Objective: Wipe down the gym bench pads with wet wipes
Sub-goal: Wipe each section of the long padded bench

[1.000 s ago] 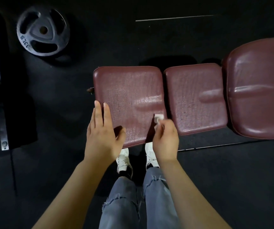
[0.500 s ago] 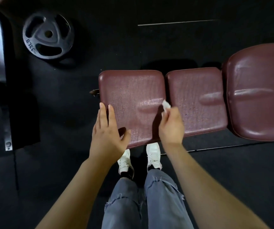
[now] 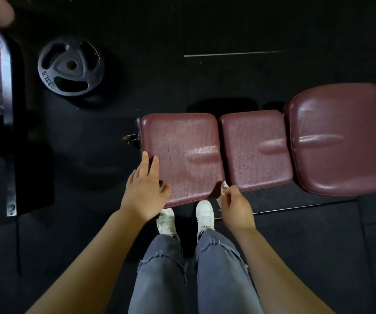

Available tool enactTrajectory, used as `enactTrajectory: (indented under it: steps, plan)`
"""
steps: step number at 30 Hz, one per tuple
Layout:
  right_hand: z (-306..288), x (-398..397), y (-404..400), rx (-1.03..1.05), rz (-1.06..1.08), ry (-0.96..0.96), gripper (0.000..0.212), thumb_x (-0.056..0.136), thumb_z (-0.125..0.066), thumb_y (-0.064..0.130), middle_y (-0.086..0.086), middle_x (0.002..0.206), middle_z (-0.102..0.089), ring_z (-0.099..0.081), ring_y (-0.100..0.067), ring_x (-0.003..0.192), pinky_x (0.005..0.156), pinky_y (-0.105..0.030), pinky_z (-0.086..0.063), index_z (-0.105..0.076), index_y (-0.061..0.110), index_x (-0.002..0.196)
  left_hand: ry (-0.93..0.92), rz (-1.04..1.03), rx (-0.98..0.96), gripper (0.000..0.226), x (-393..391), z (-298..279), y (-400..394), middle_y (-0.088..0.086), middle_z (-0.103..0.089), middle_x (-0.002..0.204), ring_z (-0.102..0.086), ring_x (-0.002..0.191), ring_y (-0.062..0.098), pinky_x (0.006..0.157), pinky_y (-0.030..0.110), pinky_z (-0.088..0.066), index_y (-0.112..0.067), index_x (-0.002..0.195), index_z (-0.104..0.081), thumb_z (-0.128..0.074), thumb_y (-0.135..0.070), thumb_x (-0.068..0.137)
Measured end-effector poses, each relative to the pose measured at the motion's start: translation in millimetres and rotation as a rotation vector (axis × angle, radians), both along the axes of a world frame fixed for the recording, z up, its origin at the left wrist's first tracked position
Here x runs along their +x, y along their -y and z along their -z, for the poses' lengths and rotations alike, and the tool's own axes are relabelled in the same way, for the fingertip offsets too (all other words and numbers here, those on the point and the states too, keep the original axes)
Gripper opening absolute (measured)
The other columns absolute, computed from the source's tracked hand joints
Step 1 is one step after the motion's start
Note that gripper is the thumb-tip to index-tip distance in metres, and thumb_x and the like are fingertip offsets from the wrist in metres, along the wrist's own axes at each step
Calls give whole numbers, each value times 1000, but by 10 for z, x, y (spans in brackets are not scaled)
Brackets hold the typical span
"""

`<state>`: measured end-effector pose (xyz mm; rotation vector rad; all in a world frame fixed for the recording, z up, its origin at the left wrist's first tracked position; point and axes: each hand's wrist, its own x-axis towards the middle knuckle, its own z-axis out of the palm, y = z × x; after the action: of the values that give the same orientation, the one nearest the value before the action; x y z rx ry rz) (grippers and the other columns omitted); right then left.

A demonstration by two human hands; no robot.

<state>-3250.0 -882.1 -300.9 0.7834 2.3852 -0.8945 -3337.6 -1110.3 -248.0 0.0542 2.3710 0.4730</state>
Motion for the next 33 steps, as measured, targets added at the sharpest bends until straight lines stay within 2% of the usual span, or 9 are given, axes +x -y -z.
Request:
enactTrajectory:
  steps: [2,4,5,8,12,19,24,28,33]
  plan:
    - [-153,-69,-136,-50,-28,-6,7,98,-52,22,7,95,-67,-64,-17,84,68,-26,-48,-56,16,100,-3,23,-5,73,-35,-83,17,11,10,165,-12,151,29,124,41,-8,-15,158,-5,-44,-37,100]
    - [-302,-141,-243,-76,27,-57,7,98,-54,17,17,92,-63,-62,-8,80,61,-5,-40,-60,14,100,-28,60,-18,73,-23,-151,31,12,8,165,-11,151,29,123,42,-8,-15,158,-7,-46,-35,100]
    - [-360,-176,-289,-67,59,-81,6,97,-56,17,19,86,-63,-61,-6,75,57,-3,-38,-61,15,99,-49,82,-21,73,-3,-174,37,11,8,165,-8,152,28,123,41,-8,-15,158,-7,-46,-35,99]
    - [-462,-258,-400,-67,205,-121,1,93,-62,20,19,74,-62,-59,-3,70,56,-5,-38,-62,21,92,-123,164,-22,73,56,-196,19,8,6,166,0,153,23,123,41,-5,-16,158,-9,-47,-35,98]
    - [-542,-312,-486,-128,301,-177,6,91,-64,19,14,73,-64,-56,4,66,58,-7,-40,-62,24,89,-134,255,-31,73,61,-195,-107,4,8,166,6,153,19,125,41,-3,-16,158,-8,-44,-35,98]
    - [-469,-399,-765,-182,404,-190,7,91,-62,23,6,78,-63,-57,-10,67,62,-22,-44,-55,23,90,-104,293,-26,72,-8,-122,-549,5,5,166,6,153,20,125,42,-4,-16,159,-6,-42,-35,99]
    - [-322,-554,-1169,-193,400,-182,11,87,-66,21,6,74,-62,-55,-10,65,66,-24,-44,-55,23,85,-85,267,-36,70,-15,4,-948,4,0,166,3,153,19,125,42,-5,-15,158,-9,-42,-33,98]
    - [-251,-752,-1547,-207,328,-165,7,90,-64,20,7,77,-61,-55,-7,68,70,-24,-44,-58,17,93,-24,213,-32,71,-30,84,-1317,2,0,166,4,153,18,125,40,-1,-16,158,-8,-42,-34,99]
    - [-143,-1062,-1983,-163,245,-155,10,93,-61,24,9,82,-62,-58,-6,74,71,-24,-44,-57,19,101,-7,71,7,71,-80,220,-1789,0,-4,166,1,153,16,123,38,1,-17,158,-13,-44,-31,96]
